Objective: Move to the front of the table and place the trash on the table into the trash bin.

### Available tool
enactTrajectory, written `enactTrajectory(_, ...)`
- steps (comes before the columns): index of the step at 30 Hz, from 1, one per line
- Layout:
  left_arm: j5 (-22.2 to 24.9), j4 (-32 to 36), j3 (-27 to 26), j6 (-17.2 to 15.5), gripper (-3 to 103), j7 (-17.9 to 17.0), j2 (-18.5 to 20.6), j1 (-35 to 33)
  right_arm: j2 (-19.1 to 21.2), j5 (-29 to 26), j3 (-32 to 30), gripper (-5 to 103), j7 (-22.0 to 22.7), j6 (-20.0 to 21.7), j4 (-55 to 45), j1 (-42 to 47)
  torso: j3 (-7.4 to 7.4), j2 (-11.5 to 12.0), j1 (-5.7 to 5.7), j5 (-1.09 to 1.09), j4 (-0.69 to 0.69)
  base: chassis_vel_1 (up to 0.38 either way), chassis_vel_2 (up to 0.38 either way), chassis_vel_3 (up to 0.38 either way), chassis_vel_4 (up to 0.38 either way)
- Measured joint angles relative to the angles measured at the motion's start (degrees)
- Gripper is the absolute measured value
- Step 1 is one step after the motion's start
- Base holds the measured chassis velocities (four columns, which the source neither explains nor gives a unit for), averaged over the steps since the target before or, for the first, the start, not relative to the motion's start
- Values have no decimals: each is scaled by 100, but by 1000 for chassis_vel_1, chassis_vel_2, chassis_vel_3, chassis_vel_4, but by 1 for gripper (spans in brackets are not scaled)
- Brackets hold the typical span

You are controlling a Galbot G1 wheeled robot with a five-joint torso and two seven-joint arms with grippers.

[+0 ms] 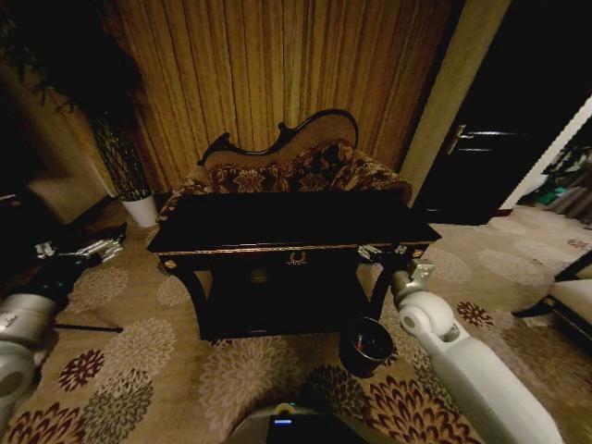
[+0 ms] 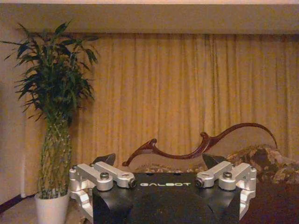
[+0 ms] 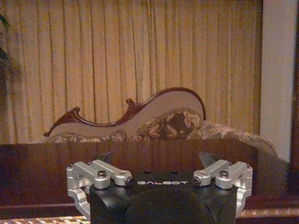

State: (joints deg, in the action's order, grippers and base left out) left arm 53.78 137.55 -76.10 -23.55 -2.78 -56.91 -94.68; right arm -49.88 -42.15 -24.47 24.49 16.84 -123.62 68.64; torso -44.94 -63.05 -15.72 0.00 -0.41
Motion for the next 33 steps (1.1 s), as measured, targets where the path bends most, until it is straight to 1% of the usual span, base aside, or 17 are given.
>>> enactTrajectory(3, 0, -95, -24, -26, 100, -3, -7, 13, 110, -26, -89, 100, 95, 41, -375, 126, 0, 0, 0, 0, -1, 0, 0, 0, 0)
enactTrajectory(9, 8, -221, 2, -44, 100, -37, 33, 78, 182, -52, -127, 100, 172, 164, -882, 221, 0, 0, 0, 0, -1, 0, 0, 0, 0)
enactTrajectory(13, 27, -236, 1, -144, 100, -93, 41, 78, 197, -94, -128, 100, 230, 228, -1182, 240, 0, 0, 0, 0, -1, 0, 0, 0, 0)
enactTrajectory(16, 28, -228, -19, -194, 100, -113, 41, 59, 215, -106, -136, 100, 239, 252, -1240, 253, 0, 0, 0, 0, -1, 0, 0, 0, 0)
enactTrajectory(17, 38, -183, -48, -267, 100, -138, 47, 46, 234, -108, -144, 100, 240, 266, -1259, 269, 0, 0, 0, 0, -1, 0, 0, 0, 0)
enactTrajectory(20, 52, -146, -68, -297, 100, -150, 59, 41, 244, -108, -147, 100, 240, 278, -1260, 279, 0, 0, 0, 0, 0, 0, 0, 0, 0)
enactTrajectory(25, 159, -21, -123, -405, 100, -188, 161, 40, 254, -47, -137, 100, 240, 317, -1200, 293, -1, 0, 0, 1, 0, 0, 0, 0, 0)
enactTrajectory(33, 174, -11, -146, -446, 100, -192, 200, 23, 280, -15, -145, 100, 238, 337, -1210, 333, -1, 1, -1, -1, 0, 29, -20, -26, 26)
